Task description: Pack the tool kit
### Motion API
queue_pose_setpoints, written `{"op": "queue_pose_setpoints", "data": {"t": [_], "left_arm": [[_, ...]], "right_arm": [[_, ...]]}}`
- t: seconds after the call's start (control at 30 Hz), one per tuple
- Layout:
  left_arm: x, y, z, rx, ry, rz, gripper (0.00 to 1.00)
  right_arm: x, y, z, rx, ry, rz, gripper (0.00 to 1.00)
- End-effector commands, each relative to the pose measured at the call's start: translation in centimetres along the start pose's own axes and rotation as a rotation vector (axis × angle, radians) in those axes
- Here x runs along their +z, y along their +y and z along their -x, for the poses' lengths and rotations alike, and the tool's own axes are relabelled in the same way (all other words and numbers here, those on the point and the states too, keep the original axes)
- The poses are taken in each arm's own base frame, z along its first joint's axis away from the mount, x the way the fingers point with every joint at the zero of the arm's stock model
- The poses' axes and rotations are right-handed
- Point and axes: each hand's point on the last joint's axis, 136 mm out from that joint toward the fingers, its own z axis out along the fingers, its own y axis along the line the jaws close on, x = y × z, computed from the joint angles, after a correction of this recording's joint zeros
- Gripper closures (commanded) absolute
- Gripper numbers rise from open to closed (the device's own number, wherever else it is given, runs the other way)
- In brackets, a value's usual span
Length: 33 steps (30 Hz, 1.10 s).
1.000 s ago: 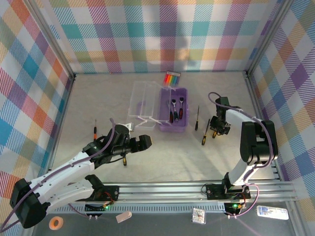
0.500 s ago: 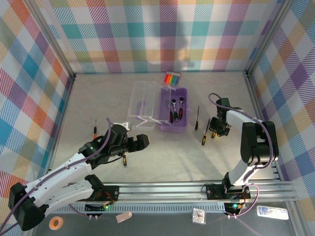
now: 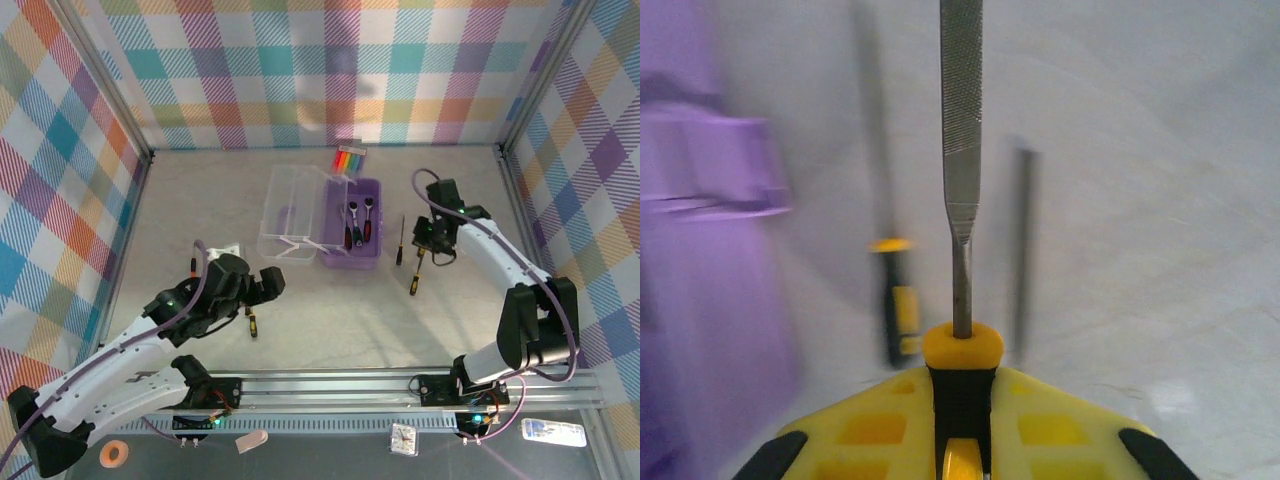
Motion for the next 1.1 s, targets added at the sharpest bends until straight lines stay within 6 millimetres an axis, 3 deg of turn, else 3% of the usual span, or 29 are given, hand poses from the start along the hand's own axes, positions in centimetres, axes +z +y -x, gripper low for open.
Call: {"op": "queue_pose_setpoints", "data": {"t": [0.0, 0.2, 0.3, 0.5, 0.7, 0.77, 0.83, 1.07], "left_arm": [[-2.6, 4.3, 2.7, 0.004, -0.131, 0.2, 0.0], [-2.8, 5.2, 2.4, -0.075, -0.098, 0.151, 0.0], [-2.9, 5.4, 2.0, -0.078, -0.089, 0.146, 0.0], [-3.5, 5.1, 1.7, -0.074, -0.085, 0.108, 0.0], [-3.4, 4.8, 1.6, -0.074, -0.079, 0.086, 0.0], [-3.3, 4.7, 1.5, -0.067, -0.074, 0.084, 0.0], [-3.2, 4.6, 1.4, -0.067, -0.064, 0.076, 0.0], [-2.4, 3.7, 1.1, -0.07, -0.031, 0.05, 0.0]], "right_arm": [[-2.5, 6.8, 1.1, -0.095, -0.035, 0.101, 0.83], [-1.7, 19.1, 1.2, -0.186, 0.045, 0.4, 0.83], [-0.4, 22.5, 1.6, -0.171, 0.098, 0.473, 0.83], [2.6, 25.7, 1.8, -0.118, 0.174, 0.548, 0.84], [5.0, 26.7, 0.6, -0.097, 0.254, 0.583, 0.84], [5.1, 26.7, 0.3, -0.094, 0.264, 0.591, 0.82], [5.0, 26.5, 0.2, -0.082, 0.26, 0.59, 0.72], [3.0, 26.3, 0.4, -0.094, 0.235, 0.617, 0.57]]}}
